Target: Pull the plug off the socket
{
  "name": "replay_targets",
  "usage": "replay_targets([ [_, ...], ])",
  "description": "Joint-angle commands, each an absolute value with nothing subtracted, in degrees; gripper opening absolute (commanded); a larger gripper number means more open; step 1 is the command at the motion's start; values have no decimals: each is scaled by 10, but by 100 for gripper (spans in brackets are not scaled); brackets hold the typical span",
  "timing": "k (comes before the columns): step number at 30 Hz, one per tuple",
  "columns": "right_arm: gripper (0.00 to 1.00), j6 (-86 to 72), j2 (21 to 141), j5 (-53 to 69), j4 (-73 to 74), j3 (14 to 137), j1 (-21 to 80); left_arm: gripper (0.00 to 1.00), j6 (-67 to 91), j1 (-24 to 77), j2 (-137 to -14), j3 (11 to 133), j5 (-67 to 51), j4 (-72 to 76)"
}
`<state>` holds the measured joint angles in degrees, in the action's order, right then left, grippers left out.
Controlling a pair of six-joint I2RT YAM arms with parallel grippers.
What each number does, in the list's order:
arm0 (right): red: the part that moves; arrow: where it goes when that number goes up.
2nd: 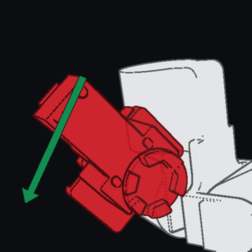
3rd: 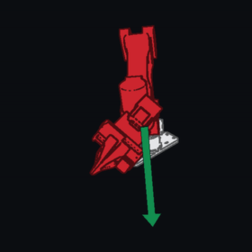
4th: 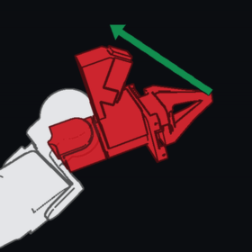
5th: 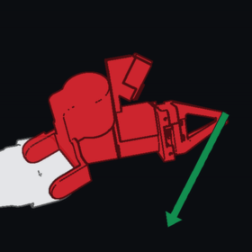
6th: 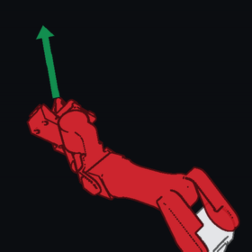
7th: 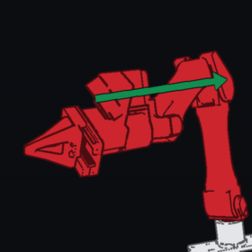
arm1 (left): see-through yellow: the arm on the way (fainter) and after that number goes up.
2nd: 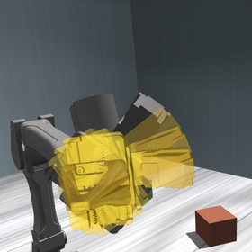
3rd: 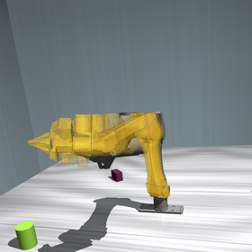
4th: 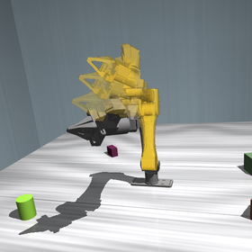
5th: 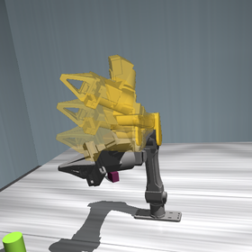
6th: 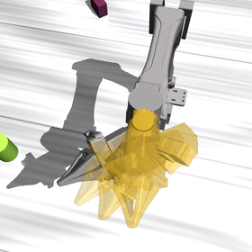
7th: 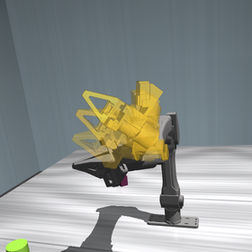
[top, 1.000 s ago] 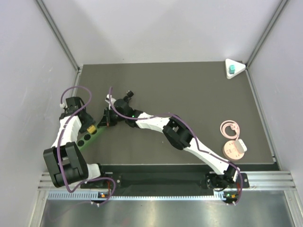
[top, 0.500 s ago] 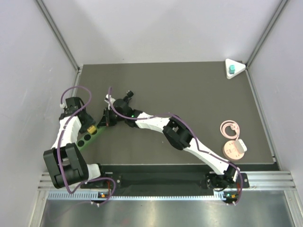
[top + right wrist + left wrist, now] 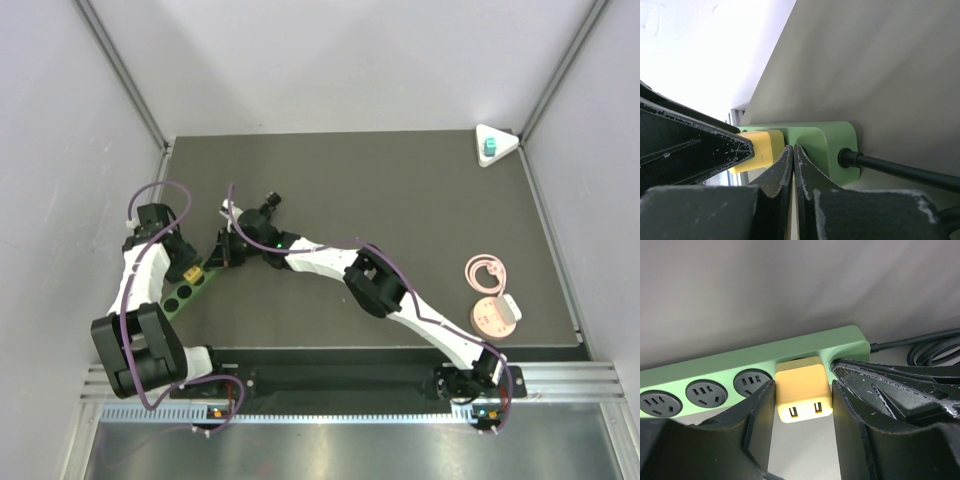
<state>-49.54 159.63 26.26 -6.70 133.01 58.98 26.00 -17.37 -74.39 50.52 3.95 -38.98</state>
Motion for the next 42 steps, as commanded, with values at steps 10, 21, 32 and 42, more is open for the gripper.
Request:
replay_targets([
  [10, 0, -445, 1714, 129, 163, 1338, 606, 0, 277, -170, -689, 554, -91, -377],
  [21, 0, -438, 1739, 99, 208, 1351, 609, 0, 283, -170, -671, 561, -102, -381],
  [32, 0, -410, 1725, 105, 190, 1304, 604, 0, 268, -170, -679, 586, -48, -403],
  [42, 0, -401, 1709, 110, 169, 1279, 602, 84, 268, -172, -699, 574, 57, -437],
])
